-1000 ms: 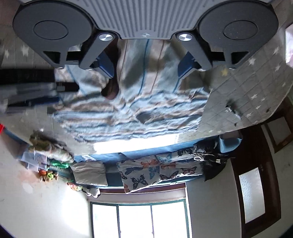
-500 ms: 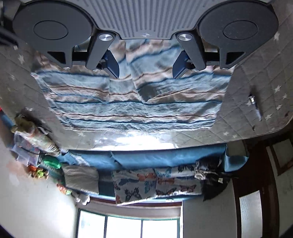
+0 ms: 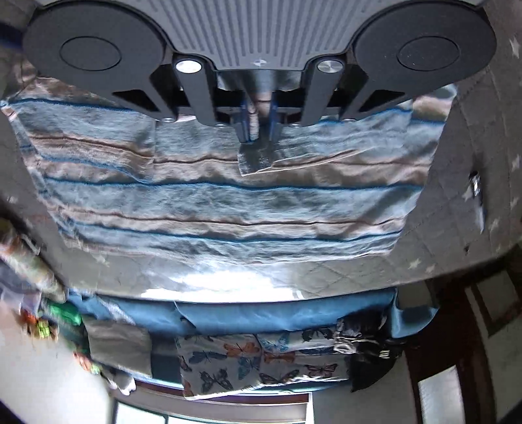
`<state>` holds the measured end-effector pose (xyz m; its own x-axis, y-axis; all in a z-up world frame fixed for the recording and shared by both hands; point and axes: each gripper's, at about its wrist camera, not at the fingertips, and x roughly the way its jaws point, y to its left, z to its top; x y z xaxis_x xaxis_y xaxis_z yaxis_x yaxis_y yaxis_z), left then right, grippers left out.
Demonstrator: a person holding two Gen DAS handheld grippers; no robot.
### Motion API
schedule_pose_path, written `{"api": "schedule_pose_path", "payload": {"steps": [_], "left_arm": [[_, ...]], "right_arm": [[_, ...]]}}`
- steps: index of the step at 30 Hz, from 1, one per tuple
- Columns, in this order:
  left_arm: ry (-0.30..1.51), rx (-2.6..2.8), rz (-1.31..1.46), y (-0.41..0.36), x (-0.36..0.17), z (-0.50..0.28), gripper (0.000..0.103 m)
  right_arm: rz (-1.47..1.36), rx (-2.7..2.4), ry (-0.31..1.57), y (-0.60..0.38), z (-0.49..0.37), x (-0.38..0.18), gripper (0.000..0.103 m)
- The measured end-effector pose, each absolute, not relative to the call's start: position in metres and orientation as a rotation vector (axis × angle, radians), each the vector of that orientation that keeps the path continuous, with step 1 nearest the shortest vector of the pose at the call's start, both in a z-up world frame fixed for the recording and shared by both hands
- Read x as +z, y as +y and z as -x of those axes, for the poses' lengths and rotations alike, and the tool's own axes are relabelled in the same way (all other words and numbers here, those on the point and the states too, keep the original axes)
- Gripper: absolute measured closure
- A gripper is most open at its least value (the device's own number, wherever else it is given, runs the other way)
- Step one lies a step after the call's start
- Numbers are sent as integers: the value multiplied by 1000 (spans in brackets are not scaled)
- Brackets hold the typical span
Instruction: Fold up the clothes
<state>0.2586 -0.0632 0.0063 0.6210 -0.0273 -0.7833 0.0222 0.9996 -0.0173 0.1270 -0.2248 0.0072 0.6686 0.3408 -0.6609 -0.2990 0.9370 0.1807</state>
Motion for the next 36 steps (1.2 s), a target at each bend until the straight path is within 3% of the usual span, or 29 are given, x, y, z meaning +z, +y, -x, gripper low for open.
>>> {"api": "schedule_pose_path", "payload": {"steps": [4,18,25,29,34,35,36], "left_arm": [[859,-24,101,-36,18,-242,96],[778,31,263,35,41,-209,98],[757,63,313,63,48,-190,99],[775,-2,299,48,51,-187,98],[799,-69,239,6,49,-203,94],[803,-81,219,-4,48,-208,91],[808,-83,202,-12,47,-214,80]], "right_arm": [[-26,363,736,-215,-143,14,51],[39,293,815,-173,-228,-13,66],[51,259,806,-172,-227,-15,96],[47,246,777,-177,-217,-6,99],[42,246,763,-183,-211,-1,100],[43,248,762,-183,-211,-1,100],[40,251,762,-184,-211,-1,100]]}}
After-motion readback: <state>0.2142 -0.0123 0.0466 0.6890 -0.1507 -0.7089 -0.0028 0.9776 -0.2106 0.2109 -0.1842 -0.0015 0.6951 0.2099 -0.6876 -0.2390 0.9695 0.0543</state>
